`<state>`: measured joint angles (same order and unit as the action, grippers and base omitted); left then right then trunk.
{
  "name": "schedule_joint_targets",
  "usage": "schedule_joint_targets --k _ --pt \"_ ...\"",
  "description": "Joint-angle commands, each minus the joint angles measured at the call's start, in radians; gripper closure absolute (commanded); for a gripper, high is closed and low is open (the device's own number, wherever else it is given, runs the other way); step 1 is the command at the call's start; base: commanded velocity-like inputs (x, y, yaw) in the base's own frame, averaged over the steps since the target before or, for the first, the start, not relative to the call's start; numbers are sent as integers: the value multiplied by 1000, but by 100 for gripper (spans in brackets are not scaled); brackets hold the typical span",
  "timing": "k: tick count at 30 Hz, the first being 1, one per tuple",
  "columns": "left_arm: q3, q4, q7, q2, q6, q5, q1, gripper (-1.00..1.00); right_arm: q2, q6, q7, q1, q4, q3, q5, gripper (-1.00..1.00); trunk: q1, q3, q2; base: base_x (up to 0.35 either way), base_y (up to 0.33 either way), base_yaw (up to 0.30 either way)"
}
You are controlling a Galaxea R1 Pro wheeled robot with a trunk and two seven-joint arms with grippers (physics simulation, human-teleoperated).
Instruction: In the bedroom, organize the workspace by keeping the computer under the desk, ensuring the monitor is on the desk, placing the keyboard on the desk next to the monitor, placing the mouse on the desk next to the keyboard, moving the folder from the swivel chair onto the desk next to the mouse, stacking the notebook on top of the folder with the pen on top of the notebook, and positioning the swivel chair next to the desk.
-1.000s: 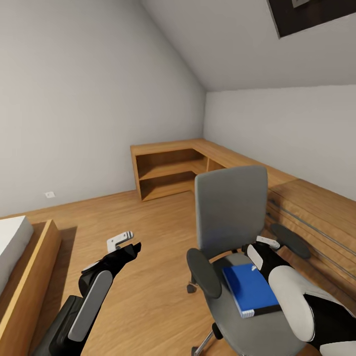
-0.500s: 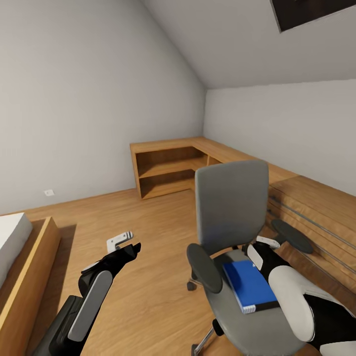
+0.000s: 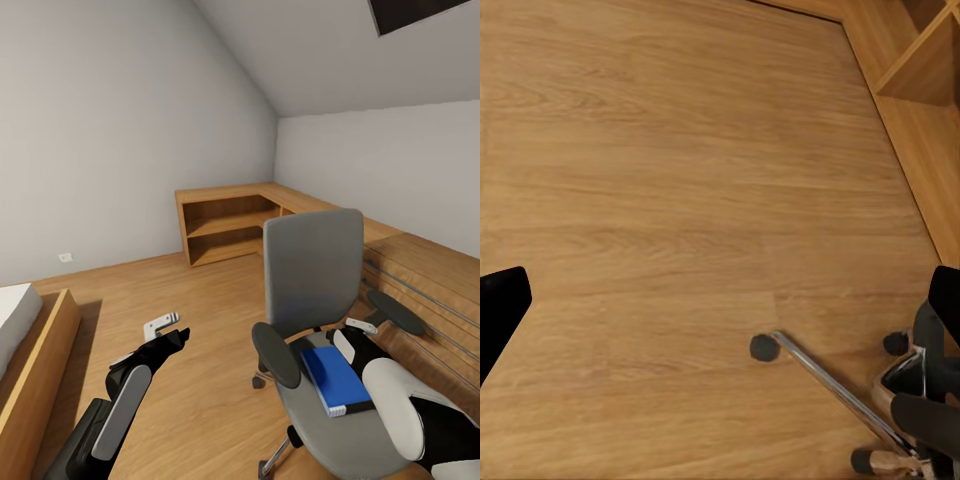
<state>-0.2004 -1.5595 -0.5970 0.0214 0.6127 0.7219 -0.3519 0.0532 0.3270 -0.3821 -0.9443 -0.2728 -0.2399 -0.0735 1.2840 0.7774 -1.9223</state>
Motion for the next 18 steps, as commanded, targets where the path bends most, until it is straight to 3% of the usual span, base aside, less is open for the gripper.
schedule_joint_targets --k 1,11,18 --pt "-2 -1 -10 1 0 10 -1 -100 1 4 -4 0 -2 2 -8 -100 0 1 0 0 0 0" --pt "-5 7 -9 2 1 15 5 -100 12 -2 -3 1 -9 5 -2 -100 0 1 0 0 0 0" --pt "-5 12 -9 -7 0 8 5 -100 3 -5 -6 1 -11 7 7 -100 0 1 0 0 0 0"
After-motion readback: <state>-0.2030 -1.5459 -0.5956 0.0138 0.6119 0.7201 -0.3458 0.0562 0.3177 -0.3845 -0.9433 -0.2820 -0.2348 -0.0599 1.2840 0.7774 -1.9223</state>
